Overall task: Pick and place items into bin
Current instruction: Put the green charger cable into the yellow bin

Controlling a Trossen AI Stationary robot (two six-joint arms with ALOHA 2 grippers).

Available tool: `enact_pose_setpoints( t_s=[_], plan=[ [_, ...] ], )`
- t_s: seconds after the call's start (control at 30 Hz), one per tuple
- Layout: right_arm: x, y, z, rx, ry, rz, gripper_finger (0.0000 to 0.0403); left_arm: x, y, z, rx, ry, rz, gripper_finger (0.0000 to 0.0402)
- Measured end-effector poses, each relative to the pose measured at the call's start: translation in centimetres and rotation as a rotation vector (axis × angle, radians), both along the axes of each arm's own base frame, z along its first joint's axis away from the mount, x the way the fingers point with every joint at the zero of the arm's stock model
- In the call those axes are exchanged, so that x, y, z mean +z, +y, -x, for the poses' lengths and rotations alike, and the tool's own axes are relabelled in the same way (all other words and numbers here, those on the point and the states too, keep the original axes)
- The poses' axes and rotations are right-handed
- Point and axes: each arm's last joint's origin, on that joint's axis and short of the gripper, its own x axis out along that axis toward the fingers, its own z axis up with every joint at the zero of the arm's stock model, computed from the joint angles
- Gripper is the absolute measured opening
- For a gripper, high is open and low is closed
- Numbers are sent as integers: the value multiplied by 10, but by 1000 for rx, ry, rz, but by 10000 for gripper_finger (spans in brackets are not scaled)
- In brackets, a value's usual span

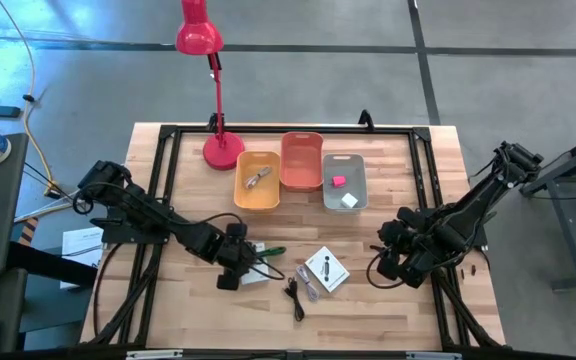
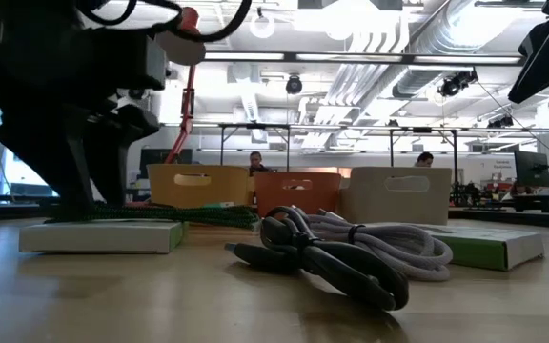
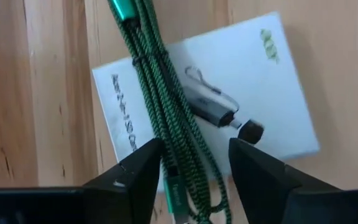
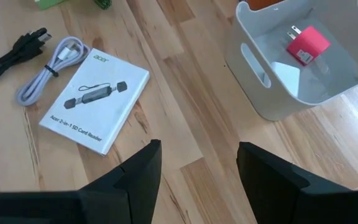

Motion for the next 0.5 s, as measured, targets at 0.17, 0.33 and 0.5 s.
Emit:
enact_pose_setpoints(
  t_s=[0.17, 0.33, 0.5],
  plan=[
    [0, 0, 0, 0, -2, 4, 199, -3, 1, 3, 14, 11, 1, 146],
    [0, 0, 0, 4, -2, 10, 199, -4, 1, 3, 14, 12, 1, 128],
    [0, -1, 0, -1, -15, 35, 199, -4, 1, 3, 13, 13, 1, 98]
  ],
)
